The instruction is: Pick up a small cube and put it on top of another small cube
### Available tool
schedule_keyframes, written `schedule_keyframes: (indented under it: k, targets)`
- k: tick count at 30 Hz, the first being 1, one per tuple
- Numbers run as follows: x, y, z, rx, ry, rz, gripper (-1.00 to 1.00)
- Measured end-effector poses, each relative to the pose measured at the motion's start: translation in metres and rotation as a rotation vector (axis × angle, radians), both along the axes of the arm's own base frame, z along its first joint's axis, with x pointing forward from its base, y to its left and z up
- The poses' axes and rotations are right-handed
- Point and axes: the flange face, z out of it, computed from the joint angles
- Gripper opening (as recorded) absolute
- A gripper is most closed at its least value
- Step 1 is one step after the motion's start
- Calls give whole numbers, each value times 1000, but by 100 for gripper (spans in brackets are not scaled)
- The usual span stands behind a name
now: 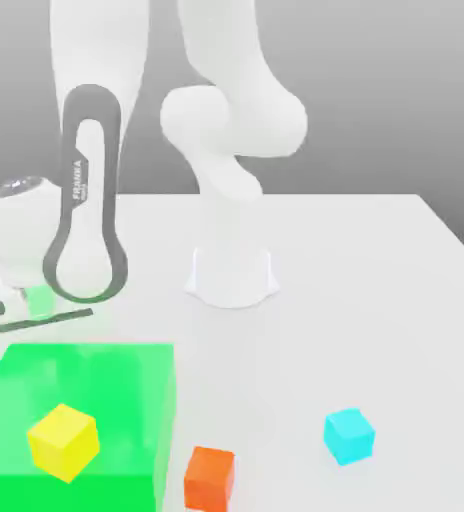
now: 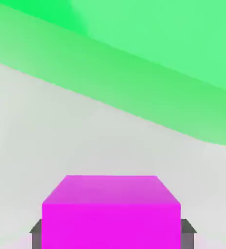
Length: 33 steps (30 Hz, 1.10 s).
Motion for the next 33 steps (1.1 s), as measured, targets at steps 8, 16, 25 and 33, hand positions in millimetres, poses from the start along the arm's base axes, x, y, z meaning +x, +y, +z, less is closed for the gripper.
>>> schedule_keyframes:
  k: [8, 16, 25, 33]
  targets:
    - [3, -6, 32, -17, -2, 5, -100]
    - [0, 0, 64, -1, 1, -2, -100]
    - [62, -41, 110, 69, -23, -255, -100]
    - [226, 74, 195, 50, -24, 337, -100]
